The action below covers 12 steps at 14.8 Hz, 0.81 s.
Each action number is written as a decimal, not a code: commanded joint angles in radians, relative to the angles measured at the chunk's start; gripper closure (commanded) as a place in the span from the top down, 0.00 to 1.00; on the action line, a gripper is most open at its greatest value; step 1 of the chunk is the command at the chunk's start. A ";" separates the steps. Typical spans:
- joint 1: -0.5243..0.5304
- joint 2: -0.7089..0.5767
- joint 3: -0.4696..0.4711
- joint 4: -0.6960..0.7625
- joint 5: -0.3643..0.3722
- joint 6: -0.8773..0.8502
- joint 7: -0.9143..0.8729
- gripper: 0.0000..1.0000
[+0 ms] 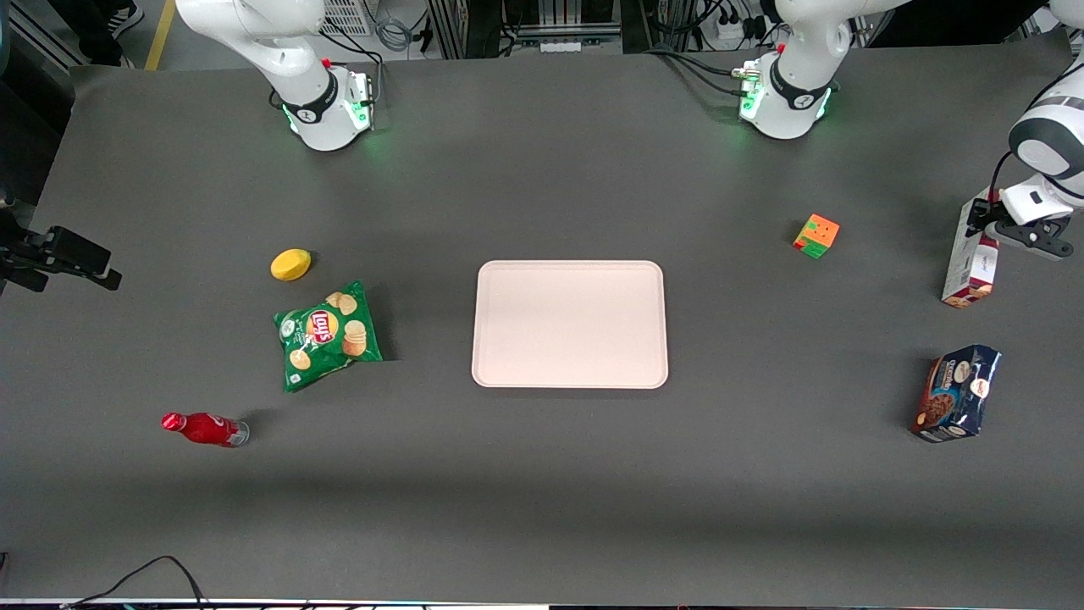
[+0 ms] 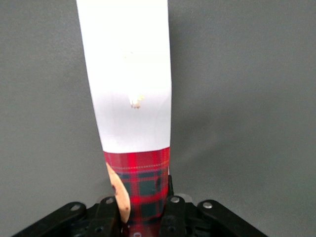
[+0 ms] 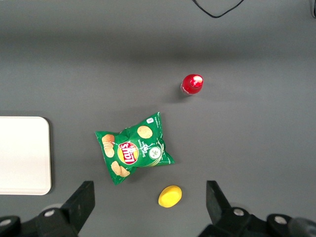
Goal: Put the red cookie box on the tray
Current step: 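Close the left gripper on the red cookie box and lift it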
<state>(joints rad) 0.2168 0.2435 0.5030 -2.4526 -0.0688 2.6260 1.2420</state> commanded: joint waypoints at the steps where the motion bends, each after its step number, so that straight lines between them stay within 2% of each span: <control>1: -0.013 -0.015 -0.011 0.056 -0.025 -0.059 0.033 0.00; 5: -0.057 -0.076 -0.009 0.326 -0.011 -0.406 0.020 0.00; 8: -0.057 -0.144 -0.009 0.463 -0.008 -0.562 0.030 0.00; 12: -0.059 -0.164 -0.011 0.702 0.044 -0.828 -0.001 0.00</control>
<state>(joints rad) 0.1614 0.0844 0.4874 -1.9013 -0.0560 1.9588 1.2479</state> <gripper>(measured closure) 0.740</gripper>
